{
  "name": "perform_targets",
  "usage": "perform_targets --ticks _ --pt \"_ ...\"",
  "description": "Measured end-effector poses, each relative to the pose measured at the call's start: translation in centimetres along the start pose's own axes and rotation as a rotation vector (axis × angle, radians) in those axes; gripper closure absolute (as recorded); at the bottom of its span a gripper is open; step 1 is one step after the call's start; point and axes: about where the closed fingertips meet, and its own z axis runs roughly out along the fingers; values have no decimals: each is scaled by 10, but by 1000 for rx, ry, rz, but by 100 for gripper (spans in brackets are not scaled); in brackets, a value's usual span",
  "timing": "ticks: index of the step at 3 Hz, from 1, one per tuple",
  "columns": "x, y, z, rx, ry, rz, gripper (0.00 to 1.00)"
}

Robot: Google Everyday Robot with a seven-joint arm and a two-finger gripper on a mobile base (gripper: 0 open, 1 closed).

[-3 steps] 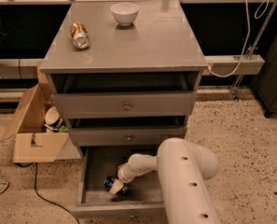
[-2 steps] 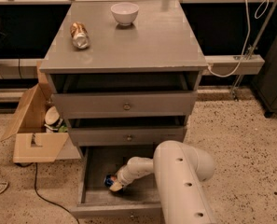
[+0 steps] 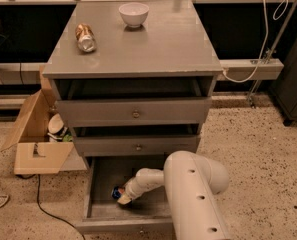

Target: Pick pepsi can from bottom drawer and place on counter

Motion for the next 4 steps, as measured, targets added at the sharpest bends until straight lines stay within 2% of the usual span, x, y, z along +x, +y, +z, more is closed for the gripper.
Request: perform_targets --ticks 1,2,3,4 --pt "-41 -1 -71 -49 -113 -80 100" --pt "-48 1 -164 -92 -220 -181 100" --pt "-20 8 -180 -115 -217 -228 100" --pt "-21 10 -182 -115 -217 -232 100"
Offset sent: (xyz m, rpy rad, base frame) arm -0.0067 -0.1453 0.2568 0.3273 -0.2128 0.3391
